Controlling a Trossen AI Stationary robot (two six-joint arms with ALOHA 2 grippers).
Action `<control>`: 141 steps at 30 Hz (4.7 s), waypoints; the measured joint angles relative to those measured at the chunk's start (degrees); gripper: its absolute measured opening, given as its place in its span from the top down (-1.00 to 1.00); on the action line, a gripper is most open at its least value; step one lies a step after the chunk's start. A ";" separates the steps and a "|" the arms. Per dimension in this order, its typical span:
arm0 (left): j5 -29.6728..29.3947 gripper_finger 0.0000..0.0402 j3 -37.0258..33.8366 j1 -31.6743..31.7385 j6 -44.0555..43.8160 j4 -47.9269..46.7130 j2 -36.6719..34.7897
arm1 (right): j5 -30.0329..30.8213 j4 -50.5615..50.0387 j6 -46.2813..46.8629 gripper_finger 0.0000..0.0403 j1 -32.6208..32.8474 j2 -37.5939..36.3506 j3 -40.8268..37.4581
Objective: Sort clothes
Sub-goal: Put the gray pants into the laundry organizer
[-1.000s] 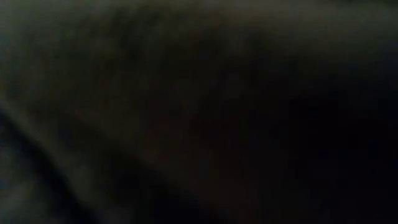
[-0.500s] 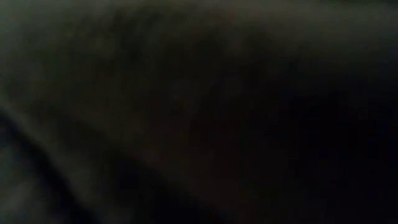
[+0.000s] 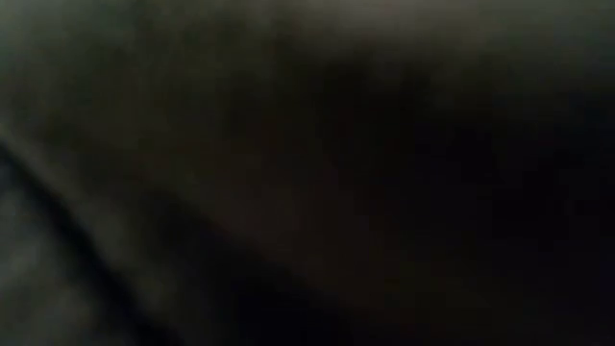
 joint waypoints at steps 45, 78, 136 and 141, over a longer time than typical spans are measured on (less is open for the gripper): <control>-13.04 0.98 46.40 5.57 26.93 4.75 -0.90 | 5.57 19.84 -48.54 0.81 -16.07 25.67 22.79; -29.06 0.17 46.38 6.40 32.01 -3.52 -11.01 | -11.15 -32.76 -26.79 0.86 -15.51 13.50 40.38; -30.18 0.17 45.74 7.30 29.03 -11.56 -9.94 | -9.32 -22.08 -12.37 -0.06 -8.93 7.48 10.54; -30.17 0.17 45.74 7.36 29.01 -12.36 -9.94 | -0.13 -14.32 -11.23 0.45 -1.93 5.01 0.06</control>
